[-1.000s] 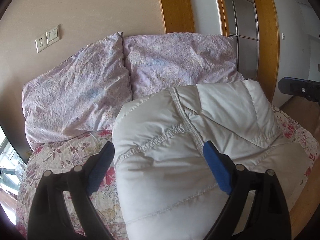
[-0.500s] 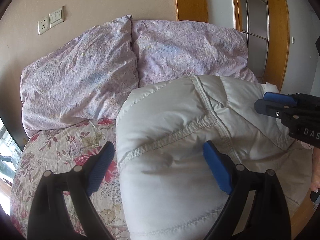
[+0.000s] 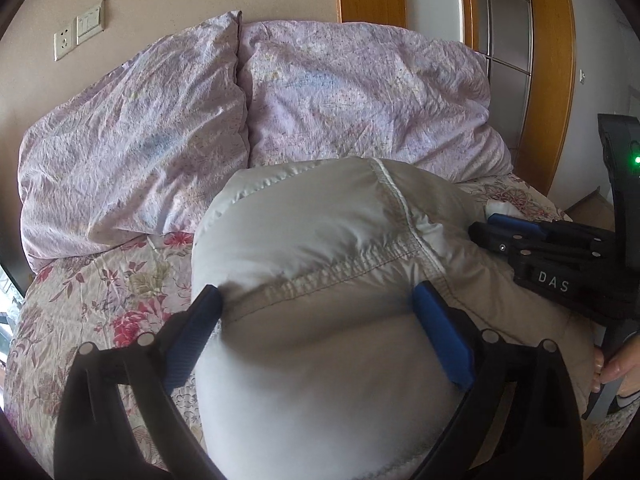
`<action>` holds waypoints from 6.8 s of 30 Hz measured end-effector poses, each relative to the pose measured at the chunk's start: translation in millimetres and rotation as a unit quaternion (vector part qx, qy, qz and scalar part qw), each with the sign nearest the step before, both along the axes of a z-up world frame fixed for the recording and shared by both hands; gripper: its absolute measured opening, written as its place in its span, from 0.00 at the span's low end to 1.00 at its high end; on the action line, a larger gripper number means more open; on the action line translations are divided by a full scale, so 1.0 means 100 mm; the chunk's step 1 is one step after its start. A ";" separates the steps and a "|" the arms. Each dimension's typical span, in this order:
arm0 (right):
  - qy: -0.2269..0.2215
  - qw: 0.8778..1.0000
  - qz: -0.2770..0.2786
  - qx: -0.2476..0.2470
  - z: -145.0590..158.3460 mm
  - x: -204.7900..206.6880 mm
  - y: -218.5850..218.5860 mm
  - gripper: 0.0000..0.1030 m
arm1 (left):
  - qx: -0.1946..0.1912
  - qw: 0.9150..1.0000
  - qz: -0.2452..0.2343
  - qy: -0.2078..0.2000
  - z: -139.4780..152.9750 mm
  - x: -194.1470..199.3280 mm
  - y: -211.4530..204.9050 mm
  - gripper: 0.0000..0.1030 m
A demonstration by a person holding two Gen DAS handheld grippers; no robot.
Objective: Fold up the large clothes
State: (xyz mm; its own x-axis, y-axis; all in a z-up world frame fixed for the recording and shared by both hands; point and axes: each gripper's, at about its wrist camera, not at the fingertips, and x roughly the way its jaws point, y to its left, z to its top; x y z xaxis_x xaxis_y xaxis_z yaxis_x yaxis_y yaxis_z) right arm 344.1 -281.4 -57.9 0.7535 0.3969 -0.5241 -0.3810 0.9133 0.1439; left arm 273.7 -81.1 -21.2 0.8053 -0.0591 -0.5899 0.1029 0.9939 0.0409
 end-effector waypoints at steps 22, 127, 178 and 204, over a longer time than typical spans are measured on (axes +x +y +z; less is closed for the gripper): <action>0.039 0.999 0.010 0.001 -0.36 0.30 0.02 0.31 | 0.000 1.000 0.023 0.000 -0.31 0.23 -0.10 0.98; 0.283 0.933 -0.030 0.221 -0.30 -0.15 -1.00 0.99 | -0.260 0.950 -0.058 0.165 -0.36 0.08 1.30 0.98; 0.382 0.876 0.134 0.262 -0.84 0.40 -0.43 0.99 | -0.278 0.941 -0.113 0.156 -0.61 0.19 1.11 0.98; 0.286 0.881 0.191 0.323 -0.88 0.23 -0.19 0.72 | -0.331 0.933 -0.110 0.090 -0.30 0.23 1.34 0.69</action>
State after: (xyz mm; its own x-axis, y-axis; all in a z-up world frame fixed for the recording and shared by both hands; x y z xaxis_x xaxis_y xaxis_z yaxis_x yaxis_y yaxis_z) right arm 367.0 -300.4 -145.9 0.1854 0.9199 -0.3456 -0.3396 0.3901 0.8559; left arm 297.1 52.6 -51.2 0.6218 -0.6108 -0.4901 0.2540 0.7493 -0.6116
